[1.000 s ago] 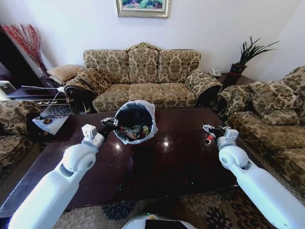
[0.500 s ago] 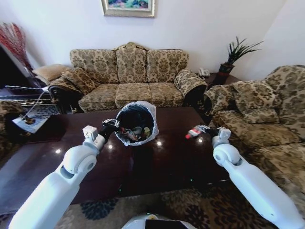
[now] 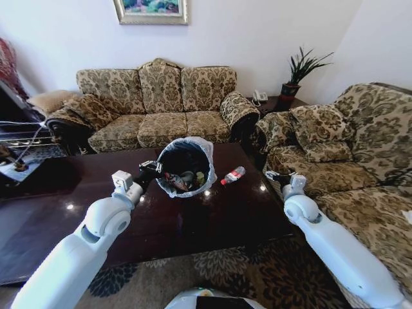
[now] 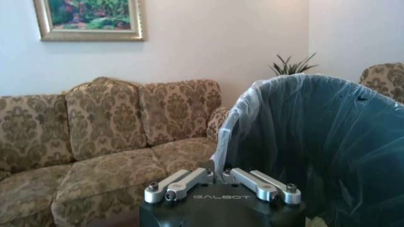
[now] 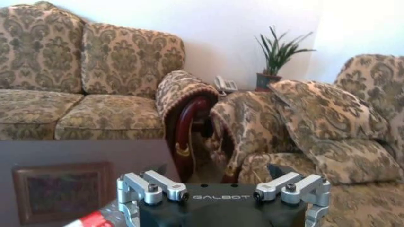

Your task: Move to the front of the table and place the trash on the table into the trash bin.

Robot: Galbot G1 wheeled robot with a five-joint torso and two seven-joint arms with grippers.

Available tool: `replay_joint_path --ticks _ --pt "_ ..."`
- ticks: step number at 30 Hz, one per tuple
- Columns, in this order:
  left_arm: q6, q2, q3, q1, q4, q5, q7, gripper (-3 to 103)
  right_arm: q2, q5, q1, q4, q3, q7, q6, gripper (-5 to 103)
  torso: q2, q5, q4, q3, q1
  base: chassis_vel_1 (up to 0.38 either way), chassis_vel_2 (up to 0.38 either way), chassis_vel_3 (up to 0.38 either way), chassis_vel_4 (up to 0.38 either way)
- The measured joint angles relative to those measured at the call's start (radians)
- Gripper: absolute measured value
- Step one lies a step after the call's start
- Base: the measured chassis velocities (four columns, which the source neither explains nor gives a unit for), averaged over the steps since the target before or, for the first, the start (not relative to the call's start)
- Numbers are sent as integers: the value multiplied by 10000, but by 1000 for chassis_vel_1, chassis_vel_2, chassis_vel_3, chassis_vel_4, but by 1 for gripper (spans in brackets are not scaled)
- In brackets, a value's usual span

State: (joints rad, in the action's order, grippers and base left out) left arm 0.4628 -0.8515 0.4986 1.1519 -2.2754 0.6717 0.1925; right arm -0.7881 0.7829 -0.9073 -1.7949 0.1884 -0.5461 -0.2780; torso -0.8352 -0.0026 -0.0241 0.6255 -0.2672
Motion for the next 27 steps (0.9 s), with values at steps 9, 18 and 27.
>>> replay_joint_path --ticks 9,18,27 --pt "4 3 10 -3 0 -7 14 2 0 6 -2 -9 -1 7 9 100 0 32 11 0 0 41 35 -16 -12" --pt "11 2 6 -4 5 -2 9 2 5 10 -4 -13 1 6 9 100 0 23 -2 0 0 0 0 0 0" --pt "15 2 0 -5 8 1 8 2 9 13 -5 -17 8 2 9 100 0 27 8 0 0 0 0 0 0"
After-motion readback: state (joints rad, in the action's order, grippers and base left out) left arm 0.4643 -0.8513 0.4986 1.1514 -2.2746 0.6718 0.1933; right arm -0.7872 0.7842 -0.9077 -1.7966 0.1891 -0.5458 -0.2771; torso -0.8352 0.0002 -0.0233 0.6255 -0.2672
